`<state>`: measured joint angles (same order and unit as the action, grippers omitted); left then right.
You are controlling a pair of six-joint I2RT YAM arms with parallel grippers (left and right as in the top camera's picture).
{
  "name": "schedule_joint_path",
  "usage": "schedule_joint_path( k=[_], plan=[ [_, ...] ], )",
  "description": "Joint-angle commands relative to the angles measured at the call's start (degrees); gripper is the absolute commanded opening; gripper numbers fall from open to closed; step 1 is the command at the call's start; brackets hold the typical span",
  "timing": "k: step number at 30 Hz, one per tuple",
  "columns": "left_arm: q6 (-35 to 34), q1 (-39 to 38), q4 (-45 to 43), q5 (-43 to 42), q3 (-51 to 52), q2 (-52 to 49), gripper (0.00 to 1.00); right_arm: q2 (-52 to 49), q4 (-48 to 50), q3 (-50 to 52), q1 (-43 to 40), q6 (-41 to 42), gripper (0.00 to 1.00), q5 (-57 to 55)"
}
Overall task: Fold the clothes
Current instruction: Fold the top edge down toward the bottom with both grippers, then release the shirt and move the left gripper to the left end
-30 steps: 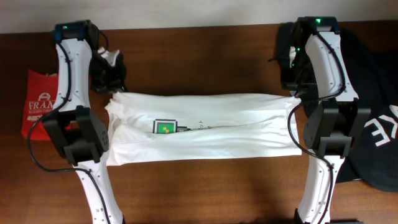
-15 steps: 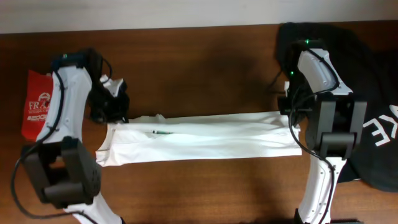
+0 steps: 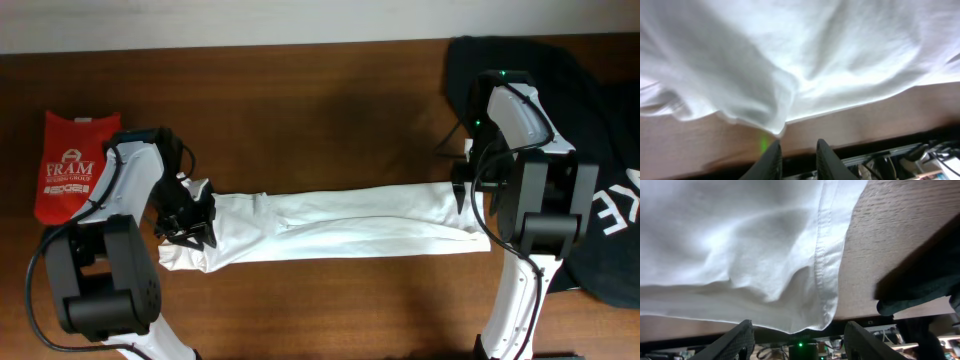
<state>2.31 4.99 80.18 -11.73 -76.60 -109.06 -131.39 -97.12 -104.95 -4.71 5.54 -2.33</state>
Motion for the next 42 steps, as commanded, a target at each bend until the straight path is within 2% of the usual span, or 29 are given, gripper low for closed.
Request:
schedule_joint_path(
  k=[1,4,7,8,12,20,25,32,35,39,42],
  plan=[
    [-0.8,0.3,0.4,2.6,-1.8,0.9,0.24,2.1,-0.2,0.5,-0.6,-0.8,0.60,-1.1],
    [-1.0,0.5,0.8,1.9,-7.0,2.0,0.25,2.1,-0.2,0.5,-1.9,-0.8,0.59,-1.4],
    [-1.0,0.0,-0.6,-2.4,-12.3,3.4,0.29,2.1,1.9,0.5,-3.4,-0.8,0.59,-1.1],
    [-1.0,-0.7,-1.9,-3.2,-13.9,3.8,0.36,2.1,3.1,0.5,-4.1,-0.8,0.59,-1.0],
    [-1.0,-3.7,-6.3,-3.7,-15.5,4.0,0.50,2.2,6.8,0.5,-5.6,-1.1,0.59,-0.9],
    [-1.5,-6.8,-4.7,-3.8,-15.0,3.9,0.50,3.8,7.6,0.5,-11.3,-11.4,0.61,9.9],
    [-1.7,-7.9,-5.6,-5.5,-13.4,3.9,0.49,4.0,7.5,0.5,-14.9,-12.4,0.62,13.9],
    [-8.1,-12.9,-16.6,-5.5,-4.7,3.8,0.49,4.0,7.5,0.5,-14.7,-12.8,0.62,14.8],
    [-10.7,-16.2,-26.0,-5.3,-0.2,3.8,0.49,4.0,7.4,0.5,-14.4,-12.8,0.62,14.8],
    [-14.8,-18.2,-29.2,0.1,3.8,3.7,0.49,4.0,7.1,0.5,-14.4,-12.8,0.61,14.8],
    [-15.1,-18.5,-31.4,0.9,5.6,3.6,0.49,4.0,7.1,0.5,-14.4,-12.8,0.62,14.8]
  ],
)
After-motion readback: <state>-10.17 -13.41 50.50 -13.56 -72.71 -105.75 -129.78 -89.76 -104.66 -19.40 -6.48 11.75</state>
